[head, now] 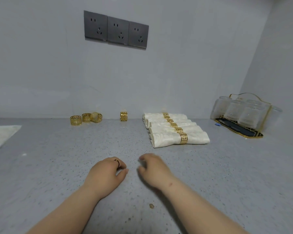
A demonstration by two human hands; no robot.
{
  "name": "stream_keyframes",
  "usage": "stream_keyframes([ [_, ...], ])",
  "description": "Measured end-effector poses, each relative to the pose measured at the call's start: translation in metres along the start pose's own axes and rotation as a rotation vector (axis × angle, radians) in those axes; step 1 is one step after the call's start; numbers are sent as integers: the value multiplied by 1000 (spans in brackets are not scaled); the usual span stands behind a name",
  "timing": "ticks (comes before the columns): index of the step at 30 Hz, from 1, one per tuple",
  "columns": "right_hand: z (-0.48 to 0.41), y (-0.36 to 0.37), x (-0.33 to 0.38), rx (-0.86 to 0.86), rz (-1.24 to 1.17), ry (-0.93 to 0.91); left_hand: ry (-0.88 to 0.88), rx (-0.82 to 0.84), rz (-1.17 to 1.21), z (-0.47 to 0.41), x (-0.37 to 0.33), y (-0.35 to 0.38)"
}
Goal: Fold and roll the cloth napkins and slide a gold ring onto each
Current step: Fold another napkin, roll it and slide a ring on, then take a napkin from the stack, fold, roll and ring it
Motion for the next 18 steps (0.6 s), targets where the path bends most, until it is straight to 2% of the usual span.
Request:
stream_keyframes([
  [4, 16, 14, 17, -66, 23, -39, -17, -23, -60, 8, -2, -7],
  [8, 18, 10, 19, -117, 71, -58, -46, 77, 120, 22, 6, -13],
  [16, 17, 12, 21, -120, 112, -68, -116, 89, 105, 104, 46, -83],
  [18, 18, 14, 24, -118, 122, -70, -199, 57, 77, 135, 66, -111],
])
Point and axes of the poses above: each hand's wrist, its own z-axis away from the middle knuckle, its own y-axis out of the palm, x = y × z, the point moved 8 cm from there along -z, towards the middle knuckle, and after that the axes turned 8 degrees about z, right-handed, at the moved point
